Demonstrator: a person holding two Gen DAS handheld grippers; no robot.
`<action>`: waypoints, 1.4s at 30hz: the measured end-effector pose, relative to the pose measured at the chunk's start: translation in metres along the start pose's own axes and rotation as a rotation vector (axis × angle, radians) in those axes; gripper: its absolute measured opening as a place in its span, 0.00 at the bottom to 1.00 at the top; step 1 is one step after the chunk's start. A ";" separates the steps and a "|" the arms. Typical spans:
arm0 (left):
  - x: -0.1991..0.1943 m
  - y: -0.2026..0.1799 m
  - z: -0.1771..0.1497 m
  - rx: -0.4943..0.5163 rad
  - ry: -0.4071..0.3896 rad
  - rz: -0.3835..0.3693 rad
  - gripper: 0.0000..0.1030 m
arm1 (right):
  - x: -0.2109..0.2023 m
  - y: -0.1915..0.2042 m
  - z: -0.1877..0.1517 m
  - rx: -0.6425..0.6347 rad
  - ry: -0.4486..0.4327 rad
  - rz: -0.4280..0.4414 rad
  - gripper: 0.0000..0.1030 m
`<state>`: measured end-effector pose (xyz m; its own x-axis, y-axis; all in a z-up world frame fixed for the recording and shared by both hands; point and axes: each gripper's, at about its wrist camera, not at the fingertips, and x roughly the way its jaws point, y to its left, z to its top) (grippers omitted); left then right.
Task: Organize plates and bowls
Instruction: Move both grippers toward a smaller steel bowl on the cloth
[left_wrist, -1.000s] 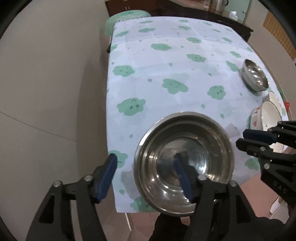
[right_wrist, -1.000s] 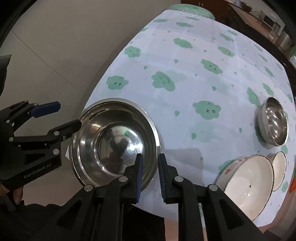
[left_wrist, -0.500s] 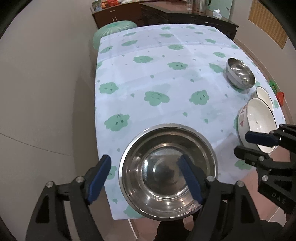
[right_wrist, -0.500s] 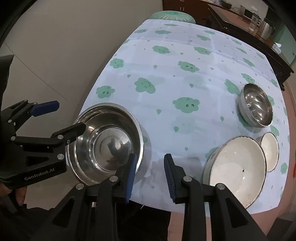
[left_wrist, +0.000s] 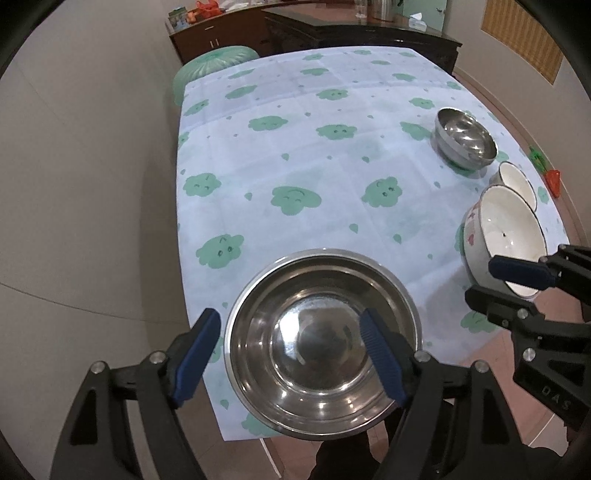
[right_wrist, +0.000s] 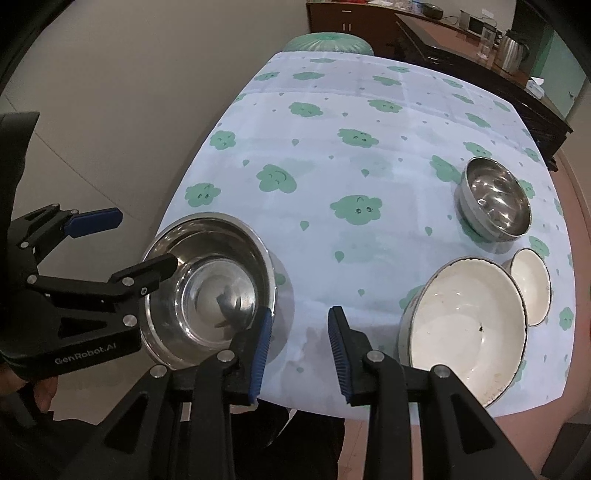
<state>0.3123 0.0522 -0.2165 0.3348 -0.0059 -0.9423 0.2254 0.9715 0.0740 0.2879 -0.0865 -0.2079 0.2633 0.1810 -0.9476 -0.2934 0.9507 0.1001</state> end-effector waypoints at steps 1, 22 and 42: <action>0.000 -0.001 0.001 0.003 -0.001 0.000 0.77 | 0.000 -0.001 0.000 0.003 -0.001 -0.001 0.34; 0.012 -0.011 0.027 -0.004 0.017 -0.001 0.77 | 0.007 -0.025 0.018 0.010 0.000 -0.001 0.35; 0.033 -0.088 0.070 0.052 0.059 -0.020 0.77 | 0.006 -0.108 0.015 0.068 0.004 -0.010 0.35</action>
<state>0.3674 -0.0501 -0.2308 0.2759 -0.0095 -0.9612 0.2793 0.9576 0.0707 0.3351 -0.1844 -0.2198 0.2621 0.1709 -0.9498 -0.2274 0.9674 0.1113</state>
